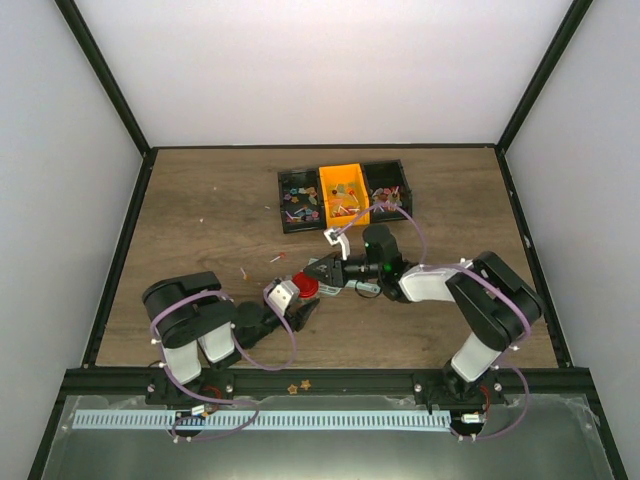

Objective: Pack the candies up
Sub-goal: Screw the bottle lid onto the packing bottle.

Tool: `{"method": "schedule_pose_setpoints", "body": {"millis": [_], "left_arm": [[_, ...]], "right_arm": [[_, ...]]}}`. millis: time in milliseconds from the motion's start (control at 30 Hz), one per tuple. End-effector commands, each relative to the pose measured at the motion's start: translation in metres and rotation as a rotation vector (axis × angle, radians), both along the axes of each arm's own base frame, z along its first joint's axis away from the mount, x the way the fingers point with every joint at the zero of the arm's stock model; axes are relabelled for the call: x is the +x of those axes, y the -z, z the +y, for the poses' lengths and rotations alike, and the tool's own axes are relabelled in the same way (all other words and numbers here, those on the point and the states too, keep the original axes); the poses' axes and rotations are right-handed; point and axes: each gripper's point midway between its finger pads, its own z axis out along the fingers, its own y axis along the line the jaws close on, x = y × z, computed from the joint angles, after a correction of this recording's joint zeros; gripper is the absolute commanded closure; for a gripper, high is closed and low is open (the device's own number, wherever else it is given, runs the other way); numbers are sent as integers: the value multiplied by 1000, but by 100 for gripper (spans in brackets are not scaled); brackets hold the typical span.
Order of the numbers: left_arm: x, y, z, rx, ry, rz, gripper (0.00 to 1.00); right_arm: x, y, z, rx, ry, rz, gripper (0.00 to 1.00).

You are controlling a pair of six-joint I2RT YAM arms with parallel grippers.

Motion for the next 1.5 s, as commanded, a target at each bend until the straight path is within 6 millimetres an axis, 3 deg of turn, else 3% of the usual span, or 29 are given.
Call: {"method": "schedule_pose_setpoints", "body": {"millis": [0,133,333,433,733,1033,1467], "left_arm": [[-21,11,32,-7,-12,57,33],[-21,13,31,-6,-13,61,33],[-21,9,29,-18,-10,58,33],[-20,8,30,-20,-15,52,33],[-18,9,33,-28,-29,66,34],[-17,9,35,-29,-37,69,34],[-16,12,33,-29,-34,80,34]], "right_arm": [[-11,-5,6,35,-106,-18,79],[-20,-5,3,47,-140,-19,80],[-33,-2,0,60,-178,3,99],[-46,-3,-3,85,-207,17,99],[-69,16,-3,62,-214,72,99],[-103,27,7,54,-243,95,99],[-129,39,0,52,-245,125,99]]}}
